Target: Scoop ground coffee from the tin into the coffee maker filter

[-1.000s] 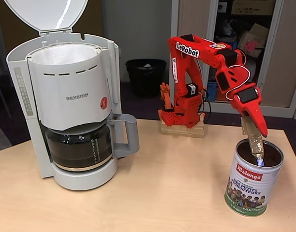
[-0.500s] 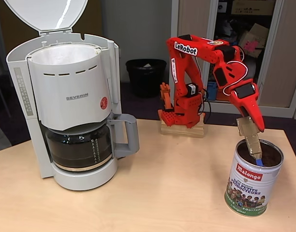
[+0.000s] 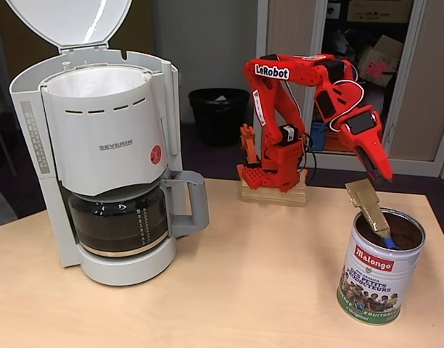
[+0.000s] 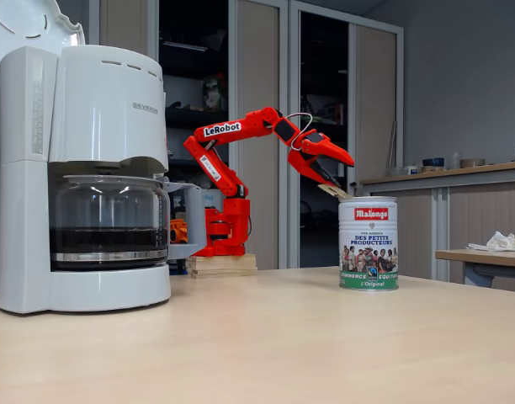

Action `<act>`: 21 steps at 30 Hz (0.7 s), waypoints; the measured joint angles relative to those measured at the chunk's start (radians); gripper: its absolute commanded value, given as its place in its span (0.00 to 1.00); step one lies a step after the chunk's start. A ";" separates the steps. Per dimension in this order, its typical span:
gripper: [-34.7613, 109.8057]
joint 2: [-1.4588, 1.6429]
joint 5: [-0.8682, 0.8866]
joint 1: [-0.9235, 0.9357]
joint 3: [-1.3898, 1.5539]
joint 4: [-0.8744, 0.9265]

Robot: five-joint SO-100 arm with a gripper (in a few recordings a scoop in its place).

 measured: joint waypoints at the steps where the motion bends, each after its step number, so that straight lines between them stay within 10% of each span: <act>1: 0.44 0.000 0.011 -0.005 0.000 0.000; 21: 0.36 -0.235 -0.353 0.233 -0.440 0.169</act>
